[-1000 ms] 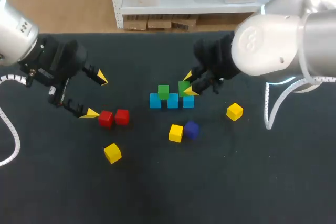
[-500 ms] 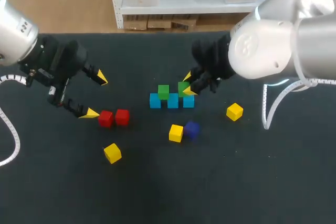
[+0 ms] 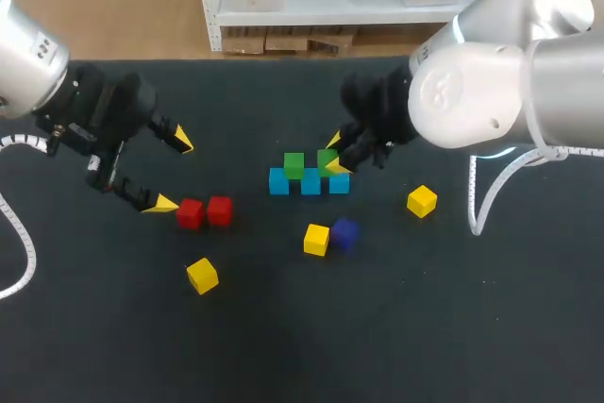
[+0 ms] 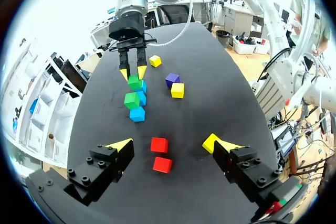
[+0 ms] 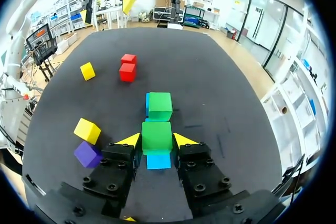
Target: Place the blue cubes, place green cubes on the blue cubes, place the yellow cubes on the green cubes, then place the red cubes on the yellow cubes, and place purple cube on the red cubes.
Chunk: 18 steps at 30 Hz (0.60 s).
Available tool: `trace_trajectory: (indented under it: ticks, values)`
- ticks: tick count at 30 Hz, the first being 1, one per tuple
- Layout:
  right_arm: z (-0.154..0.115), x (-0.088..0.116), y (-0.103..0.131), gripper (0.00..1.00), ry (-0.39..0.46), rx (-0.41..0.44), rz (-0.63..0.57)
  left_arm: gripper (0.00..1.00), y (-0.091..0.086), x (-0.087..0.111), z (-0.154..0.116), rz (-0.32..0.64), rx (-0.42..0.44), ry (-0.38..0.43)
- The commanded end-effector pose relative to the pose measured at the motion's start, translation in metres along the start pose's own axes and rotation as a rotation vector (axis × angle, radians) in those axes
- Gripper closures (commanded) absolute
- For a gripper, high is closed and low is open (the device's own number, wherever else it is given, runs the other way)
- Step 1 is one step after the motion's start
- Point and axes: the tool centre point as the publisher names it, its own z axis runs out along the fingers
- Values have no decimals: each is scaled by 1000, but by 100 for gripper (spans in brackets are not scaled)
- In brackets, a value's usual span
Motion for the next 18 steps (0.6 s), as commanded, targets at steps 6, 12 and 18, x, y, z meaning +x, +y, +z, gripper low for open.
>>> trace_trajectory:
  ticks: [6, 12, 18]
  values:
    - [5, -1, -3, 100, 8, -3, 7, 0, -1, 2, 0, 4, -3, -5]
    - [5, -1, -3, 100, 12, -1, 8, 0, -1, 2, 0, 4, -3, -5]
    - [7, 1, -2, 100, 16, -5, 13, 0, -1, 2, 0, 4, -3, -5]
